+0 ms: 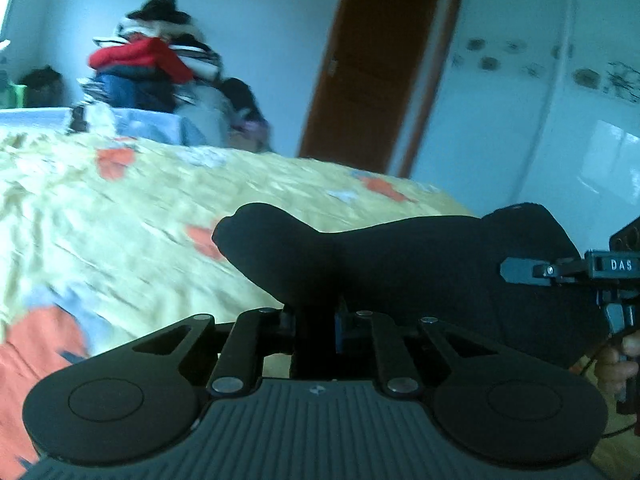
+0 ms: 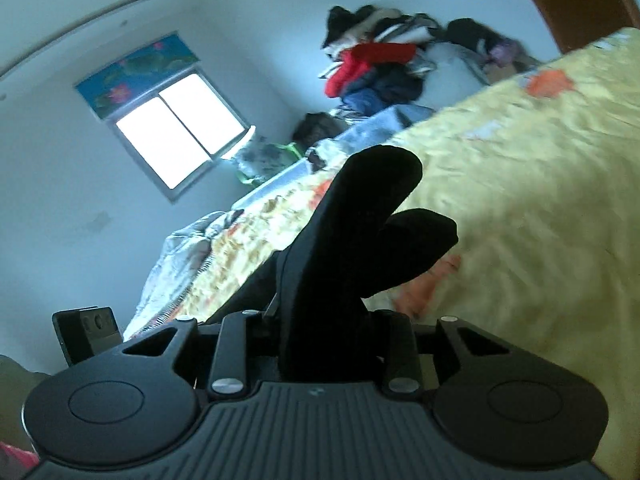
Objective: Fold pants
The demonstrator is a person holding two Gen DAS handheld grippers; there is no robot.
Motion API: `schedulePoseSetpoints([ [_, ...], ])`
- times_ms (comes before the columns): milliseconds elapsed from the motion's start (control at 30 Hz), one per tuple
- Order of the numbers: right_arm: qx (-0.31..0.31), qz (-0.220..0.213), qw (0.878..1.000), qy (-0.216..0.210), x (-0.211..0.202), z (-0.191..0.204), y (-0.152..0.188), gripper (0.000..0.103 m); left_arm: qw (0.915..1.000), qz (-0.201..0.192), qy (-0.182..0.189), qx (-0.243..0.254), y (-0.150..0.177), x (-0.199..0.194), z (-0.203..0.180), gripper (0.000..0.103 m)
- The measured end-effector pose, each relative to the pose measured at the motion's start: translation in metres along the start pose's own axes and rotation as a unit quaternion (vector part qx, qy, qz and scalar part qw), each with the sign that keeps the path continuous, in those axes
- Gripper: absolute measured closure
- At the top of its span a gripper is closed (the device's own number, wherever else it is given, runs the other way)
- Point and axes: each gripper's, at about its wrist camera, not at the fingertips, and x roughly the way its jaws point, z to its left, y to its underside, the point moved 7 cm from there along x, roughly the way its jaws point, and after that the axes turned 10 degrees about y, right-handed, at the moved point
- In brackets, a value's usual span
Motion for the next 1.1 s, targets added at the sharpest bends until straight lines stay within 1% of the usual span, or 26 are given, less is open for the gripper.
schedulePoseSetpoints([
  [67,0.003,0.011,1.0,0.003,0.023,0.002,-0.002,0.073,0.9997,0.011,-0.02,0.002,-0.005,0.001,0.014,0.085],
  [100,0.004,0.021,1.0,0.016,0.036,-0.002,-0.001,0.073,0.9993,0.022,-0.03,-0.003,-0.004,0.005,0.023,0.085],
  [167,-0.011,0.044,0.997,0.058,0.059,-0.009,0.007,0.07,0.9978,0.05,-0.041,-0.014,0.005,0.014,0.038,0.081],
  [233,-0.033,0.073,0.99,0.12,0.077,-0.02,0.02,0.065,0.9941,0.084,-0.062,-0.029,0.018,0.025,0.053,0.075],
  [267,-0.046,0.08,0.985,0.147,0.08,-0.024,0.025,0.057,0.9931,0.088,-0.071,-0.032,0.023,0.027,0.056,0.069],
  [300,-0.054,0.079,0.983,0.154,0.078,-0.025,0.027,0.053,0.9926,0.086,-0.079,-0.034,0.026,0.026,0.059,0.061],
  [333,-0.062,0.075,0.984,0.152,0.072,-0.025,0.029,0.052,0.9925,0.079,-0.088,-0.031,0.027,0.022,0.06,0.058],
  [367,-0.071,0.073,0.983,0.152,0.064,-0.026,0.03,0.052,0.9923,0.072,-0.097,-0.026,0.026,0.018,0.06,0.05],
  [400,-0.079,0.071,0.982,0.157,0.055,-0.028,0.03,0.051,0.991,0.067,-0.114,-0.02,0.024,0.015,0.061,0.045],
  [467,-0.098,0.057,0.976,0.185,0.033,-0.031,0.028,0.051,0.9874,0.053,-0.149,-0.001,0.015,0.006,0.059,0.045],
  [500,-0.106,0.042,0.971,0.211,0.02,-0.034,0.023,0.05,0.9862,0.045,-0.159,0.008,0.009,0.001,0.056,0.045],
  [533,-0.114,0.021,0.964,0.241,0.01,-0.035,0.015,0.05,0.9864,0.037,-0.159,0.014,0.004,-0.003,0.052,0.044],
  [567,-0.123,-0.004,0.957,0.263,-0.002,-0.034,0.01,0.048,0.9885,0.032,-0.147,0.017,0.0,-0.006,0.044,0.038],
  [600,-0.132,-0.023,0.955,0.265,-0.011,-0.028,0.005,0.048,0.9909,0.03,-0.13,0.016,-0.002,-0.004,0.036,0.027],
  [667,-0.138,-0.029,0.966,0.218,-0.014,-0.009,0.005,0.048,0.995,0.039,-0.09,0.02,0.0,0.002,0.015,0.017],
  [733,-0.143,0.006,0.979,0.145,0.001,0.013,0.018,0.048,0.995,0.06,-0.072,0.035,0.01,0.013,0.0,0.016],
  [767,-0.152,0.027,0.981,0.121,0.01,0.022,0.028,0.047,0.9932,0.076,-0.077,0.042,0.018,0.021,-0.004,0.016],
  [800,-0.168,0.053,0.978,0.11,0.023,0.029,0.04,0.044,0.9908,0.094,-0.086,0.047,0.027,0.03,-0.005,0.016],
  [833,-0.185,0.074,0.972,0.124,0.035,0.03,0.051,0.043,0.9888,0.106,-0.093,0.05,0.034,0.037,-0.003,0.016],
  [867,-0.207,0.083,0.963,0.15,0.045,0.026,0.061,0.041,0.9877,0.108,-0.1,0.053,0.04,0.041,0.0,0.014],
  [900,-0.223,0.077,0.957,0.169,0.049,0.024,0.065,0.042,0.9883,0.099,-0.104,0.052,0.04,0.039,0.0,0.017],
  [933,-0.225,0.069,0.955,0.182,0.048,0.024,0.065,0.042,0.9888,0.095,-0.105,0.048,0.039,0.033,0.0,0.018],
  [1000,-0.201,0.055,0.957,0.2,0.038,0.031,0.06,0.041,0.9894,0.08,-0.112,0.048,0.034,0.019,-0.007,0.015],
  [1033,-0.205,0.04,0.958,0.199,0.03,0.039,0.061,0.041,0.9896,0.066,-0.117,0.052,0.031,0.01,-0.01,0.015],
  [1067,-0.216,0.033,0.957,0.19,0.024,0.048,0.064,0.039,0.9896,0.053,-0.122,0.054,0.031,0.001,-0.014,0.012],
  [1100,-0.226,0.034,0.956,0.184,0.023,0.055,0.068,0.034,0.9898,0.043,-0.125,0.054,0.033,-0.007,-0.018,0.004],
])
